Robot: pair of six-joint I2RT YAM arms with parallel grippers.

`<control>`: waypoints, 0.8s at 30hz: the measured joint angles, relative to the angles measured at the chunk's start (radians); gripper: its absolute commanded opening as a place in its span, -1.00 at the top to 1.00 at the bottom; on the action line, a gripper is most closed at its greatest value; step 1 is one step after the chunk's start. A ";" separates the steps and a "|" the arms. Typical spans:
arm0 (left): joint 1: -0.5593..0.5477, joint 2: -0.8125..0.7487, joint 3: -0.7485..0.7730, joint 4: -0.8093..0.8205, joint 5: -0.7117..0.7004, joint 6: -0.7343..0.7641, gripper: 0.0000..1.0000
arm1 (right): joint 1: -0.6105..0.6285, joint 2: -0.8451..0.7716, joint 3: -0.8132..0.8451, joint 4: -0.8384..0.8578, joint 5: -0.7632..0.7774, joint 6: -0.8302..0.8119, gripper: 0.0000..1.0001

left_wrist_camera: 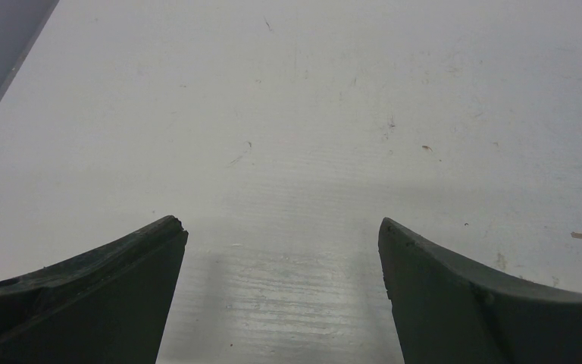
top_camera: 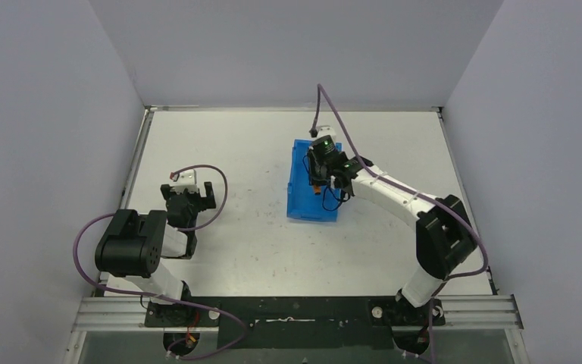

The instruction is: Put the screwdriver in the bin

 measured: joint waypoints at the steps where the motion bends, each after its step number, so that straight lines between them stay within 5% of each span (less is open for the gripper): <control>1: 0.000 0.000 0.000 0.000 0.000 0.000 -0.94 | -0.001 0.032 -0.004 0.004 -0.005 0.001 1.00; 9: 0.000 0.000 0.000 0.000 0.000 0.000 -0.94 | -0.002 0.201 -0.012 0.048 -0.031 0.002 0.98; 18: 0.000 0.000 0.000 0.000 0.000 0.000 -0.94 | -0.008 0.272 -0.011 0.064 -0.037 0.017 0.14; 24: 0.000 0.000 0.000 0.000 0.000 0.000 -0.94 | -0.008 0.264 0.020 0.063 -0.033 0.024 0.09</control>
